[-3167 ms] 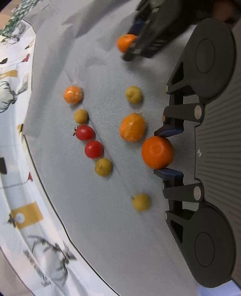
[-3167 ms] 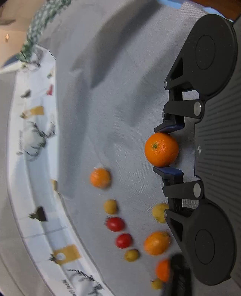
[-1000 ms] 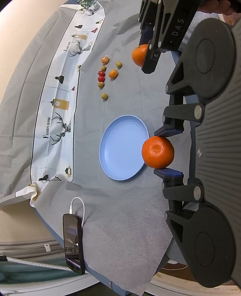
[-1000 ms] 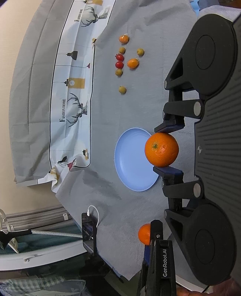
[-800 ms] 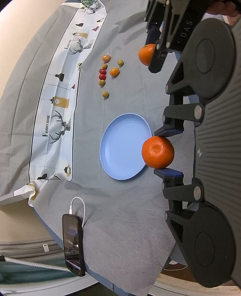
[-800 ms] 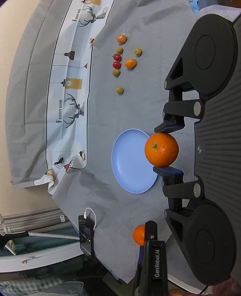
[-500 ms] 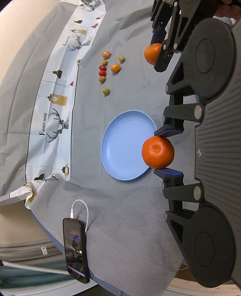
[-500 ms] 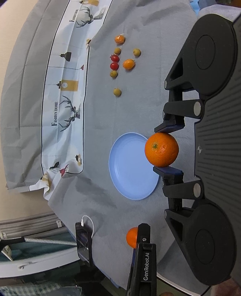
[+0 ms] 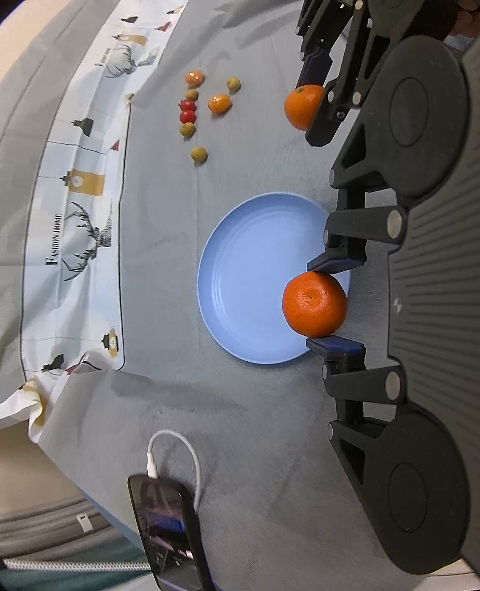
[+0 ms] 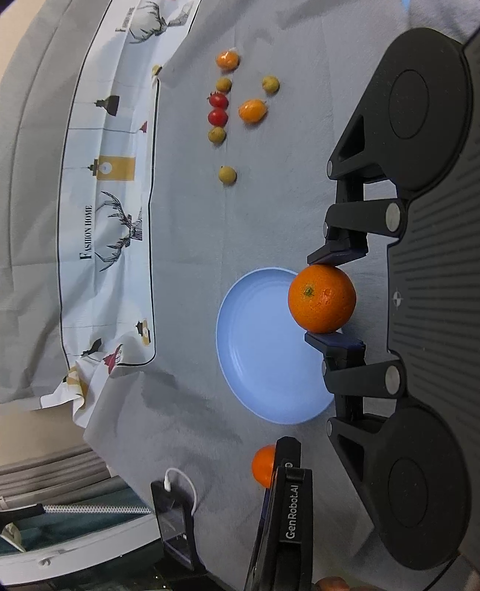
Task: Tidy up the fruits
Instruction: 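Carry both mandarins over the blue plate with both tools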
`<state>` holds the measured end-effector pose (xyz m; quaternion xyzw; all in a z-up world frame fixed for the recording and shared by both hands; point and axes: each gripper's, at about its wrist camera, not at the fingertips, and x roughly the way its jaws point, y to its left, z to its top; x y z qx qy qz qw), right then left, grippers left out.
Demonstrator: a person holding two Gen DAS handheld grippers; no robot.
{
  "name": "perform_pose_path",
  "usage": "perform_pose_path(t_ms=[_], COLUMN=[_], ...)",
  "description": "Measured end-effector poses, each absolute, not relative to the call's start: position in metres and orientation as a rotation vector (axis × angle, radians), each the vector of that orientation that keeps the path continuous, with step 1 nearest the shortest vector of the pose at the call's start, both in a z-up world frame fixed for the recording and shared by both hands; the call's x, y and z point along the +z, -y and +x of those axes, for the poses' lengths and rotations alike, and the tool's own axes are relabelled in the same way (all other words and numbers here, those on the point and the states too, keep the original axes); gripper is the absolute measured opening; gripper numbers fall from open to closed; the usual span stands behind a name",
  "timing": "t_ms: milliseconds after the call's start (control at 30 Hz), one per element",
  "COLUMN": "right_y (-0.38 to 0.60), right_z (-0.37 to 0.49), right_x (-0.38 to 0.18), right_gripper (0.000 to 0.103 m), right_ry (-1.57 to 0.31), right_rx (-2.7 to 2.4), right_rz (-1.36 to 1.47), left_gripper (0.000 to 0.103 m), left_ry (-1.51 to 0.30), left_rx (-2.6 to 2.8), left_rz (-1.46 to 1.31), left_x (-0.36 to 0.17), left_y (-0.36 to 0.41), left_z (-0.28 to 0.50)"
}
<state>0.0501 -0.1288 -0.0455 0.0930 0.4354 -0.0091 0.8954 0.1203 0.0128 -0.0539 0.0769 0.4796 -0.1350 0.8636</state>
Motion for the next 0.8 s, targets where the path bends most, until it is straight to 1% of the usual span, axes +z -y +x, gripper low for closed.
perform_pose_path(t_ms=[400, 700, 767, 800], right_y=[0.131, 0.127, 0.125, 0.124], right_z=[0.110, 0.134, 0.140, 0.143], right_x=[-0.099, -0.124, -0.127, -0.128], right_gripper=[0.039, 0.039, 0.039, 0.040], right_ry=[-0.993, -1.051, -1.058, -1.059], right_rx=[0.013, 0.042, 0.051, 0.061], right_rz=[0.180, 0.141, 0.124, 0.115], left_gripper=[0.039, 0.040, 0.040, 0.043], left_ry=[-1.086, -1.137, -1.133, -1.125], left_rx=[-0.265, -0.243, -0.250, -0.248], left_rz=[0.199, 0.229, 0.247, 0.253], left_x=[-0.096, -0.126, -0.130, -0.130], left_y=[0.006, 0.012, 0.013, 0.013], left_z=[0.180, 0.207, 0.209, 0.210])
